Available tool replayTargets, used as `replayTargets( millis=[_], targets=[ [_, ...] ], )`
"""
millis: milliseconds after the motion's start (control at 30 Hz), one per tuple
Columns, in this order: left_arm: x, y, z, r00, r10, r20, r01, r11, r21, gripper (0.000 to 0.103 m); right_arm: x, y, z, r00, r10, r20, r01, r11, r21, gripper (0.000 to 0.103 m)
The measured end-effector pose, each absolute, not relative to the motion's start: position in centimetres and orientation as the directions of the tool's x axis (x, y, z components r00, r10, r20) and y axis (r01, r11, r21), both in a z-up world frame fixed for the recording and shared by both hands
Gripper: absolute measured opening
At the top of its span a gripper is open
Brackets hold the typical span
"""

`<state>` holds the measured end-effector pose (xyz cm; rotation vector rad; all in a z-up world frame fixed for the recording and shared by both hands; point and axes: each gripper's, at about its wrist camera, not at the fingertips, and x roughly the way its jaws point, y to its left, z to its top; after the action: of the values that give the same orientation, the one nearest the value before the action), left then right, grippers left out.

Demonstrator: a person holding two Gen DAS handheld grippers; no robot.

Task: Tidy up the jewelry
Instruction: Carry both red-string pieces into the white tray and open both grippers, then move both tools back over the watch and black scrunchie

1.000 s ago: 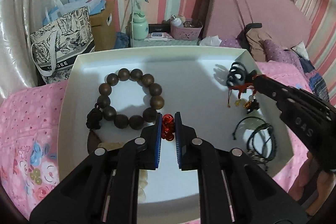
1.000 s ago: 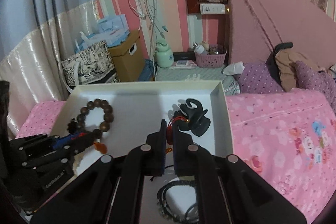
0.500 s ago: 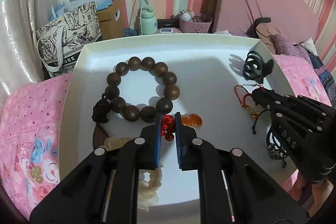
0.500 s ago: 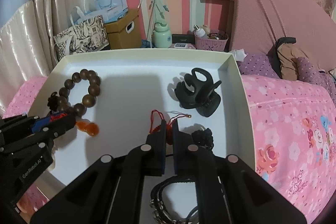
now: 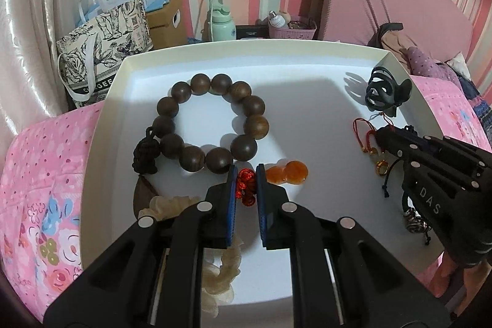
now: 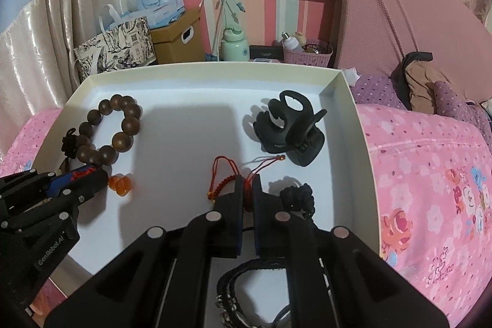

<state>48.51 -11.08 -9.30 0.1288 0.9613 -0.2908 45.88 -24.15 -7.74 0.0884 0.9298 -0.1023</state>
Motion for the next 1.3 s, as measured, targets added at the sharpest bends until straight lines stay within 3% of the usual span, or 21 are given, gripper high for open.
replayTargets(
  millis=[133, 233, 300, 367, 400, 500, 567, 800, 933, 1100, 1300],
  targets=[
    [48.6, -10.8, -9.3, 0.529, -0.196, -0.826, 0.298, 0.954, -0.035, 0.011, 45.9, -24.1, -7.8, 0.589, -0.053, -0.807, 0.128, 0.991, 0.029, 0.006],
    [48.5, -10.8, -9.2, 0.526, -0.2, -0.827, 0.297, 0.954, -0.041, 0.02, 45.9, -24.1, -7.8, 0.588, -0.05, -0.807, 0.128, 0.991, 0.032, 0.007],
    [48.4, -10.7, -9.0, 0.528, -0.204, -0.824, 0.296, 0.954, -0.046, 0.025, 45.9, -24.0, -7.7, 0.591, -0.05, -0.805, 0.131, 0.991, 0.034, 0.016],
    [48.1, -10.7, -8.3, 0.537, -0.207, -0.818, 0.295, 0.954, -0.048, 0.03, 45.5, -24.1, -7.0, 0.613, -0.045, -0.789, 0.132, 0.99, 0.047, 0.039],
    [47.9, -10.6, -7.8, 0.541, -0.215, -0.813, 0.298, 0.953, -0.054, 0.032, 45.4, -24.2, -6.6, 0.625, -0.045, -0.78, 0.133, 0.99, 0.049, 0.042],
    [47.2, -10.2, -5.9, 0.568, -0.238, -0.788, 0.296, 0.952, -0.075, 0.047, 44.7, -24.7, -5.1, 0.66, -0.03, -0.751, 0.134, 0.988, 0.079, 0.046],
    [46.6, -9.6, -4.3, 0.6, -0.241, -0.763, 0.287, 0.955, -0.075, 0.063, 44.2, -25.2, -4.0, 0.681, -0.03, -0.732, 0.141, 0.986, 0.091, 0.055],
    [44.0, -6.9, 1.5, 0.719, -0.2, -0.665, 0.225, 0.973, -0.05, 0.098, 41.9, -26.7, -0.1, 0.733, -0.076, -0.676, 0.172, 0.982, 0.076, 0.083],
    [41.7, -5.8, 3.8, 0.737, -0.182, -0.651, 0.2, 0.979, -0.047, 0.1, 39.3, -26.9, 2.3, 0.762, -0.119, -0.636, 0.196, 0.979, 0.051, 0.093],
    [37.6, -3.8, 5.3, 0.752, -0.093, -0.653, 0.137, 0.99, 0.017, 0.1, 34.7, -26.8, 3.4, 0.755, -0.147, -0.639, 0.217, 0.976, 0.031, 0.093],
    [31.5, -1.4, 4.1, 0.729, -0.094, -0.678, 0.132, 0.991, 0.005, 0.1, 27.4, -26.1, 3.5, 0.749, -0.211, -0.628, 0.243, 0.969, -0.036, 0.099]
  ],
)
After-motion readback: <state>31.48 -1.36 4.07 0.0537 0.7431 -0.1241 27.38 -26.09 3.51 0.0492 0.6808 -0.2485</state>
